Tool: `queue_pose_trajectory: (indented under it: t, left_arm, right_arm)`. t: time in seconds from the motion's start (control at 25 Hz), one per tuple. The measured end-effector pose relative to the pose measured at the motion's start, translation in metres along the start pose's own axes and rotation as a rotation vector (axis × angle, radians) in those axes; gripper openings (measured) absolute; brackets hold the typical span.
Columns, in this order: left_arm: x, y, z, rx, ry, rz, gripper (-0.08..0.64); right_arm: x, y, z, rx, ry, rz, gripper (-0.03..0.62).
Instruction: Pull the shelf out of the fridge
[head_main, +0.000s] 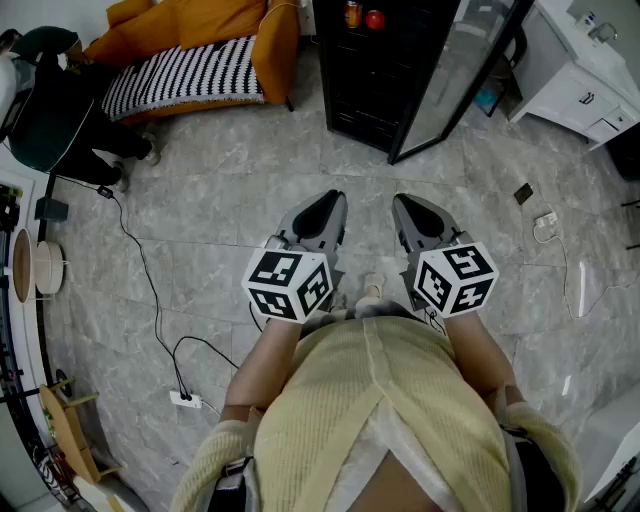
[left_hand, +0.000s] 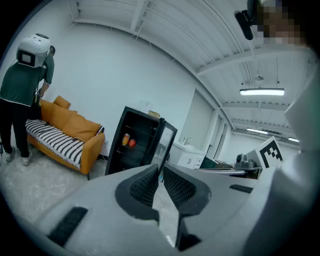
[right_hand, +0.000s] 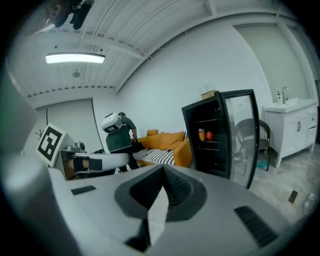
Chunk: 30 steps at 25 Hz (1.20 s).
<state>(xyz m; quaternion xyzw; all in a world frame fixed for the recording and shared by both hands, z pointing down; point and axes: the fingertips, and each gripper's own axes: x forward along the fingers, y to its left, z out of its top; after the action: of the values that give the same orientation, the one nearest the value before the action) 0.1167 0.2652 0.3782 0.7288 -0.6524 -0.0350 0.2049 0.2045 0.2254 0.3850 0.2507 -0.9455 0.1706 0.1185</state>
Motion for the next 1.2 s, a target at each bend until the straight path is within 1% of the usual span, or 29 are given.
queue_pose_trajectory:
  t: [0.12,0.28,0.56,0.76,0.96,1.2]
  left_arm:
    - [0.008,0.001,-0.003,-0.007,0.007,0.007,0.049]
    - [0.024,0.003,-0.007,-0.016,0.01,0.026,0.049]
    - [0.065,0.003,-0.01,-0.038,0.013,0.048,0.049]
    - [0.09,0.009,-0.006,-0.043,0.008,0.059,0.049]
    - [0.107,0.017,-0.005,-0.043,0.027,0.075,0.049]
    - [0.125,0.032,0.0,-0.039,0.035,0.065,0.049]
  right_arm:
    - [0.003,-0.01,0.0,0.004,0.003,0.0,0.028]
    - [0.008,-0.025,0.002,0.034,-0.015,0.013,0.028]
    - [0.022,-0.06,0.003,0.042,0.017,0.046,0.029]
    - [0.041,-0.084,0.005,0.029,0.042,0.039,0.029]
    - [0.055,-0.098,0.009,0.041,0.049,0.045,0.029]
    - [0.074,-0.106,0.012,0.047,0.061,0.042,0.029]
